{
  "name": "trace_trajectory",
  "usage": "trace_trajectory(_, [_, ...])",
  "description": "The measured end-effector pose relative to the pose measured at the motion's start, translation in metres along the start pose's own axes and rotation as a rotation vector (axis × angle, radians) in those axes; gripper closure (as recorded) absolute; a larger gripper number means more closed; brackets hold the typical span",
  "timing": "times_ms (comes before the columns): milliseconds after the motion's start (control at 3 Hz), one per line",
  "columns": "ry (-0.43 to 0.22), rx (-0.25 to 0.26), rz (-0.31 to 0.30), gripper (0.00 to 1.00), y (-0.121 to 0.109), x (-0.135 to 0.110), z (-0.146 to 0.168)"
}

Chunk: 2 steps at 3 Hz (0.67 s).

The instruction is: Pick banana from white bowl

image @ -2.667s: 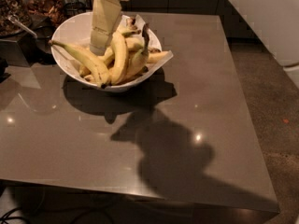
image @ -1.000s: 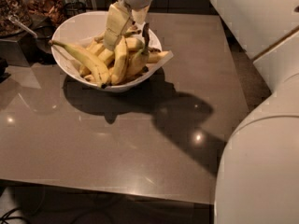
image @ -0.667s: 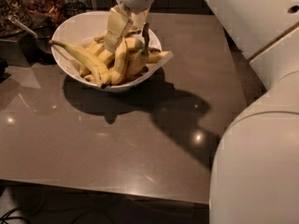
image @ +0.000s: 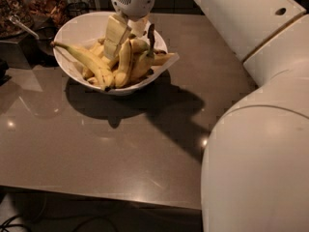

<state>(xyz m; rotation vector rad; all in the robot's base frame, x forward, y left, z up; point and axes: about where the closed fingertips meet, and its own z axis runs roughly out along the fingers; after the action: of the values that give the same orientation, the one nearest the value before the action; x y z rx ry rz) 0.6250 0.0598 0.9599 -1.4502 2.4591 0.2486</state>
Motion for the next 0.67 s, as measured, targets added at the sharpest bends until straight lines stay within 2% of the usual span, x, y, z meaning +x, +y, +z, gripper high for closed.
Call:
trace_trajectory(333, [0.022, -0.020, -0.002, 0.29, 0.0005, -0.0037, 0.0133])
trace_trajectory(667, [0.020, -0.037, -0.006, 0.47, 0.0001, -0.0059, 0.0192])
